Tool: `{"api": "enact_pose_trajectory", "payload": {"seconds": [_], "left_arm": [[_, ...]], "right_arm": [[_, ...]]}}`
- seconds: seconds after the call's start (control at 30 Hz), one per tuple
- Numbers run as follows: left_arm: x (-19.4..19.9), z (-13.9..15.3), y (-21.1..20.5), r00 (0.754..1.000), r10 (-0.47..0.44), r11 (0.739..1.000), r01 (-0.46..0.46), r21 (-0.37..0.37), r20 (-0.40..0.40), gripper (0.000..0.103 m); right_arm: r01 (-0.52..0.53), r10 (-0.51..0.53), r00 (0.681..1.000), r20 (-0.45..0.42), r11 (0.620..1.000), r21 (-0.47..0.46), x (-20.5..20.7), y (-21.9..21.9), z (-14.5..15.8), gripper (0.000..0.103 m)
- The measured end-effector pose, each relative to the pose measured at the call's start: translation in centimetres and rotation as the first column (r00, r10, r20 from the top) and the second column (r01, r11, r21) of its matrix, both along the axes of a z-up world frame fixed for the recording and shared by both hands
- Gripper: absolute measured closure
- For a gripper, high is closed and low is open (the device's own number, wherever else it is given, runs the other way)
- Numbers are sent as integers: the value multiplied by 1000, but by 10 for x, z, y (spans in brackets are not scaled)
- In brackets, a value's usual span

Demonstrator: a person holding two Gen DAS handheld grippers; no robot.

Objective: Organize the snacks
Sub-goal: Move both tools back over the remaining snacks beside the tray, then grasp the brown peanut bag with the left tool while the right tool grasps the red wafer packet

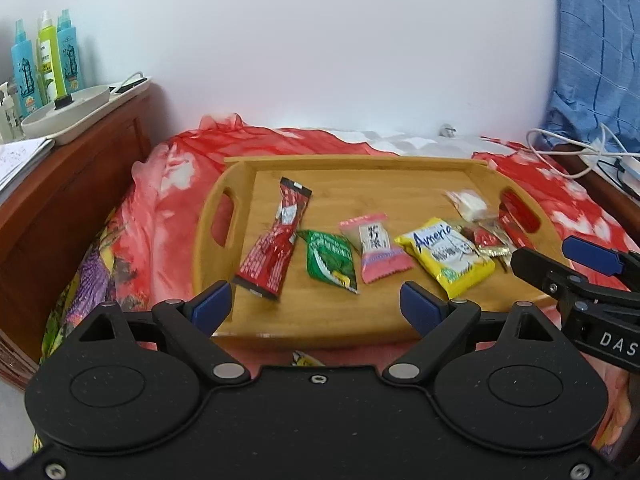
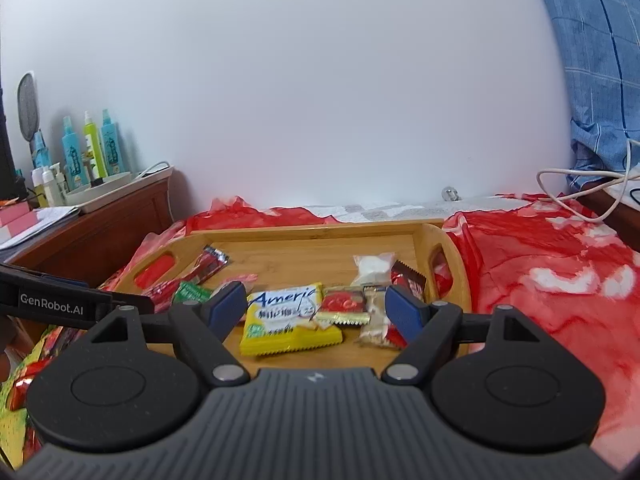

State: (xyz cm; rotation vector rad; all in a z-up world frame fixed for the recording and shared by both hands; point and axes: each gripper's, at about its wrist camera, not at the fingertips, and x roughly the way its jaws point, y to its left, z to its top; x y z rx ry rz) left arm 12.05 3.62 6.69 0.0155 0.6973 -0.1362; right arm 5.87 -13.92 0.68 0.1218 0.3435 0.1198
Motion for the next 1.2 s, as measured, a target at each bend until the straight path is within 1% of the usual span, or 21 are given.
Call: {"api": "enact_pose_trajectory", "payload": {"seconds": [0.13,0.43,0.53,0.63,0.73,0.77,0.83,0.87,0.93,1.0,1.07,1.2], "left_arm": [[-9,-5,3,1000,-8,1000,8,-2,-2,13],[-29,-18,10,999,-38,999,39,24,-10,13],[-34,-22,13,999,-44,999,45,24,-6,16],[-38,-25,15,998,-59,998,59,28,2,22],[-41,-28,14,997,-77,996,77,48,8,25],[-42,-28,13,996,-84,995,83,55,11,28],[-43,-30,12,995,-96,993,95,65,11,34],[-43,-31,12,995,-99,993,98,68,9,37],[-41,-33,11,995,-95,993,95,71,1,42],[-40,-36,12,996,-87,993,88,73,-12,48],[-39,-38,14,997,-77,994,78,72,-18,48],[-40,-42,15,996,-89,993,91,74,-29,48]], "right_arm": [[4,-4,1000,-2,1000,-1,-13,7,-5,15],[3,-3,1000,-24,1000,-17,-34,25,-19,15],[13,-13,999,-35,1000,-13,-39,29,-24,15],[6,-7,999,-42,1000,-27,-43,33,-27,15],[13,-16,998,-59,998,-56,-45,38,-31,22],[5,-9,998,-70,999,-51,-45,39,-32,26],[-1,-1,997,-81,1000,-31,-47,41,-34,29],[-3,1,997,-82,1000,-26,-48,42,-35,33],[-12,9,996,-85,999,-30,-50,46,-37,37],[-25,22,995,-93,999,-38,-52,50,-38,38],[-39,35,994,-105,998,-42,-52,54,-40,41],[-61,55,991,-126,997,-48,-52,61,-44,43]]}}
